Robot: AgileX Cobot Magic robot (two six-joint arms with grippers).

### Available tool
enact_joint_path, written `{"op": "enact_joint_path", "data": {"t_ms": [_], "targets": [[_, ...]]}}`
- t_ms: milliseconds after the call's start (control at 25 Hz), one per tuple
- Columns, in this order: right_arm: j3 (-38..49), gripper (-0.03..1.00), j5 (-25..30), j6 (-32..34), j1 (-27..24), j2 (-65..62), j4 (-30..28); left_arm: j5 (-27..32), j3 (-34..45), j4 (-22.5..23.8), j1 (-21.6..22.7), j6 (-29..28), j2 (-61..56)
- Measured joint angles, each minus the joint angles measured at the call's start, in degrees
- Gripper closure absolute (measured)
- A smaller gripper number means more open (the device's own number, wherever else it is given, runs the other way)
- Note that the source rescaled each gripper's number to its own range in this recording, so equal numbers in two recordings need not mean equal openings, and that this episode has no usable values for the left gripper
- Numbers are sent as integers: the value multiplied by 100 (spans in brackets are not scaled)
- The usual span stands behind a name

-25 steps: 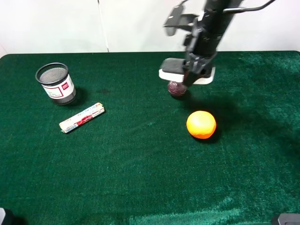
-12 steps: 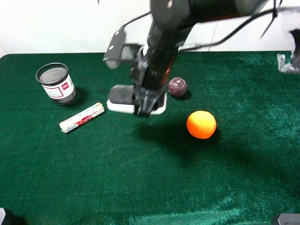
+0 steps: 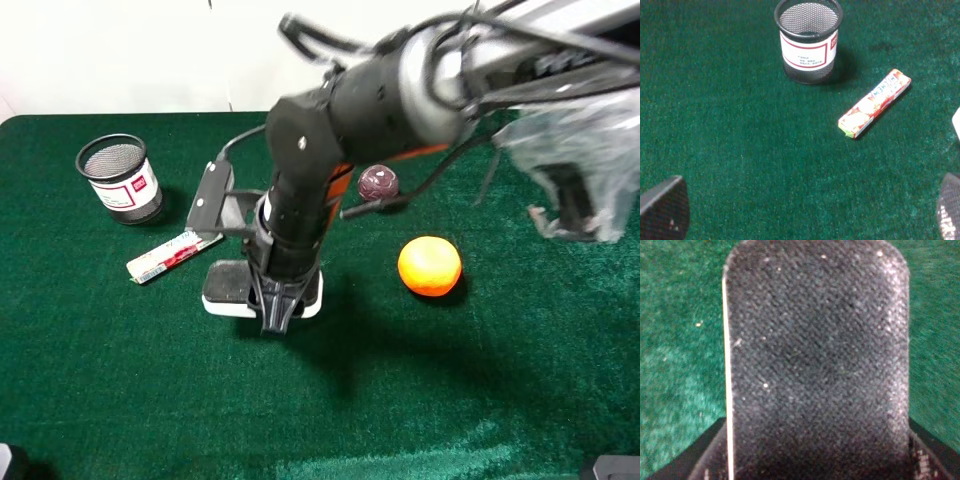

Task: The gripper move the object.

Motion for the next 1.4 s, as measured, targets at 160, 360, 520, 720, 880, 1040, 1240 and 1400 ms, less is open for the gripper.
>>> {"op": "enact_joint_path", "data": {"t_ms": [160,360,520,720,880,1040,1240,1400], "targets": [[0,97,-276,4,6,272,-6,0,0,0,0,0,0],[2,97,-460,4,6,465,-32,0,0,0,0,0,0],[31,97,-628,4,6,592,-43,0,0,0,0,0,0],[31,97,-658,4,6,604,-32,0,0,0,0,0,0],[31,97,-658,4,6,610,-26,0,0,0,0,0,0],[26,97,-652,4,6,610,-26,0,0,0,0,0,0],[26,97,-645,4,6,610,-25,0,0,0,0,0,0],[26,70,-640,4,6,599,-5,0,0,0,0,0,0]]}}
